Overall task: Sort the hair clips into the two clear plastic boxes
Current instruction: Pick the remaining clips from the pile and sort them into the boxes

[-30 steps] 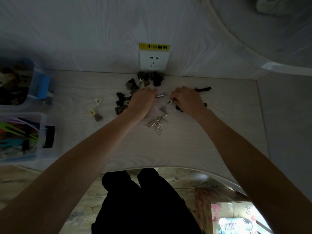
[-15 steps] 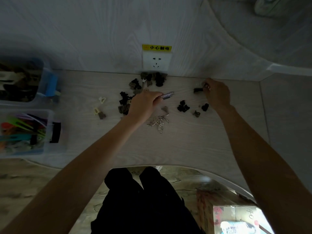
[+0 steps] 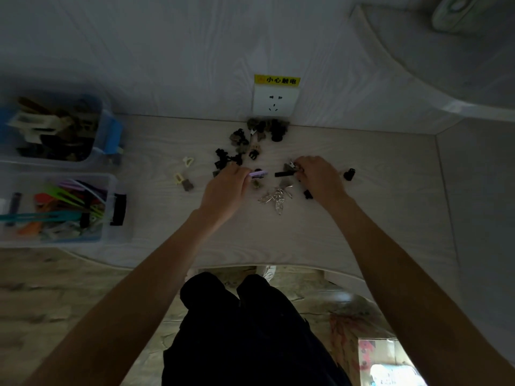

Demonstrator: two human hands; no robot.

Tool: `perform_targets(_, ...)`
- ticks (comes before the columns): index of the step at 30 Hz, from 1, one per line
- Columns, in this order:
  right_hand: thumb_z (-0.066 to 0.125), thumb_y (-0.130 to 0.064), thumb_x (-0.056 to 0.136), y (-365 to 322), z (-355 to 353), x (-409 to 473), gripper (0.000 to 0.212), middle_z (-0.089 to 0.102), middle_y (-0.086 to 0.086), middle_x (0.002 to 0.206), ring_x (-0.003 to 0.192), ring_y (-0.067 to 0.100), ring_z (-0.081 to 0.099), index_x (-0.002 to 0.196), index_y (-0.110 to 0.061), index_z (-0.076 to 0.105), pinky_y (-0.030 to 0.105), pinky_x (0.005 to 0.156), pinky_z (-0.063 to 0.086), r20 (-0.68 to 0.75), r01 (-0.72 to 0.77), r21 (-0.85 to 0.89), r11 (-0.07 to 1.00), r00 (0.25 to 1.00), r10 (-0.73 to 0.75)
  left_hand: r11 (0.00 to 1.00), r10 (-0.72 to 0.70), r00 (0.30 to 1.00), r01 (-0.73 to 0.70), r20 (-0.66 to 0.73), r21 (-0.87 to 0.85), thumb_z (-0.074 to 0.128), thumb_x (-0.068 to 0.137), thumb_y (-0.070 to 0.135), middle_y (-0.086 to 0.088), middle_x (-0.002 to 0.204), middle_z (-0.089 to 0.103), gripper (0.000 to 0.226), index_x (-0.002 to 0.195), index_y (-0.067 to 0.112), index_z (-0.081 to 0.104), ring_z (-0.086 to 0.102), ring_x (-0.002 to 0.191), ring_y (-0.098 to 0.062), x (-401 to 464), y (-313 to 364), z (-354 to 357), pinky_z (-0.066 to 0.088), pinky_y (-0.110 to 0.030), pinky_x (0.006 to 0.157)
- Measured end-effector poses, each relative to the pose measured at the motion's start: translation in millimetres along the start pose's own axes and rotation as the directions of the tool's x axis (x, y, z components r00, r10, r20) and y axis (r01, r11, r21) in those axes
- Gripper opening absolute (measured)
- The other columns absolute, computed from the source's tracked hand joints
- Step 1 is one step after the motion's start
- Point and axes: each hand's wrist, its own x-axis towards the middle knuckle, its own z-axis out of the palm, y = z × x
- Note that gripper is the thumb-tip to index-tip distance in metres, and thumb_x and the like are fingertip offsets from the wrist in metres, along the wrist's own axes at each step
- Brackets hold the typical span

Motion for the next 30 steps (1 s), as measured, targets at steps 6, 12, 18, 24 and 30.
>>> perform_targets(6,0.048,-0.007,0.09,-19,-1,4,0.018,0.058,0.023,0.102,0.096,0.036,0.052,0.104,0.001,0.056,0.039,0.073,0.04,-0.066,-0.075,0.065,0.995,0.995,0.079,0.999,-0.026,1.0,0.026,-0.009,-0.035,0.038,0.099,0.018,-0.015,0.101,0.059,0.029,0.113,0.003,0.058,0.054,0.092,-0.03,-19,-21,-10,0.039,-0.035,0.068)
perform_targets(12,0.052,-0.01,0.09,-38,-24,0,0.019,0.058,0.023,0.099,0.092,0.034,0.055,0.105,0.0,0.059,0.033,0.075,0.038,-0.2,-0.1,0.23,0.968,0.969,0.148,0.997,-0.052,0.995,0.047,-0.087,-0.053,0.039,0.098,0.019,-0.014,0.101,0.06,0.029,0.116,0.006,0.058,0.056,0.091,-0.03,-27,-37,-32,0.037,-0.032,0.067)
perform_targets(18,0.054,-0.012,0.091,-112,-38,-8,0.019,0.055,0.01,0.083,0.075,0.02,0.047,0.102,0.002,0.06,0.019,0.064,0.026,-0.271,0.022,0.392,0.92,0.958,0.092,0.99,-0.031,0.963,-0.008,-0.267,-0.143,0.044,0.095,0.023,-0.012,0.088,0.062,0.026,0.105,0.006,0.061,0.057,0.079,-0.025,-47,-59,-96,0.039,-0.026,0.066)
perform_targets(24,0.054,-0.013,0.091,-227,-18,0,0.005,0.044,-0.004,0.062,0.055,0.008,0.041,0.087,-0.013,0.051,0.014,0.051,0.032,-0.138,0.161,0.517,0.841,0.985,-0.104,0.987,-0.126,0.956,0.094,-0.265,-0.129,0.046,0.094,0.019,-0.015,0.095,0.063,0.027,0.112,0.003,0.059,0.058,0.082,-0.027,-115,-146,-164,0.041,-0.027,0.071)
perform_targets(30,0.057,-0.012,0.09,-319,8,12,0.018,0.064,0.012,0.087,0.076,0.013,0.05,0.104,-0.001,0.061,0.001,0.061,0.035,-0.053,0.247,0.537,0.807,0.964,-0.26,0.974,-0.215,0.974,0.219,-0.074,0.055,0.056,0.09,0.025,-0.011,0.106,0.063,0.025,0.111,0.014,0.062,0.056,0.097,-0.031,-158,-216,-180,0.043,-0.034,0.079)
